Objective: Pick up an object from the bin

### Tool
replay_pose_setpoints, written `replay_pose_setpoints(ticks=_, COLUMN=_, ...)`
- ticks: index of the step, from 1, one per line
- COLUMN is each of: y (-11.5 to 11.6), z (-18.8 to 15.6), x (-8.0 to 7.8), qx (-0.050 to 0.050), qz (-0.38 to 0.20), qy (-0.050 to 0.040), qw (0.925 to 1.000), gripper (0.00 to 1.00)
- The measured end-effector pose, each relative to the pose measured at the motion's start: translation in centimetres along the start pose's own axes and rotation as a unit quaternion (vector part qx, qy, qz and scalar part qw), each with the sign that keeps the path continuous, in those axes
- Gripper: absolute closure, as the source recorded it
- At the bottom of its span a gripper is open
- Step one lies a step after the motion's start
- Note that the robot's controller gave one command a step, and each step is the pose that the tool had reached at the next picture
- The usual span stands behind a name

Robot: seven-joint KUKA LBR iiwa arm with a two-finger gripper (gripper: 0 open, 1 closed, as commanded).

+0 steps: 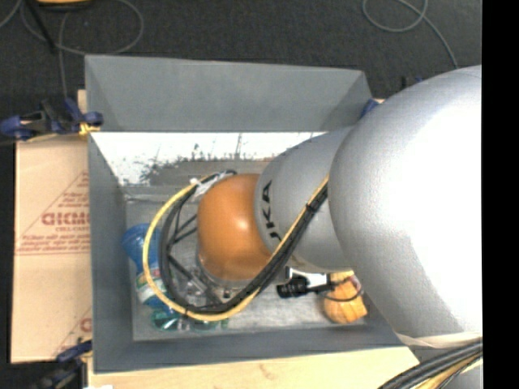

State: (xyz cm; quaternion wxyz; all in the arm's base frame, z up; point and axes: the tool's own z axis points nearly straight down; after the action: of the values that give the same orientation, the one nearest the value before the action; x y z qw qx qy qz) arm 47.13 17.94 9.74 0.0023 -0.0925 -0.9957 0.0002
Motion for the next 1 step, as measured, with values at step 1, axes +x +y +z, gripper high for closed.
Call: replay_pose_setpoints(ticks=1, y=0.08, z=-1.16, x=-0.19, qx=-0.002, qz=0.000, qy=-0.0035, qw=1.0000, gripper=1.00)
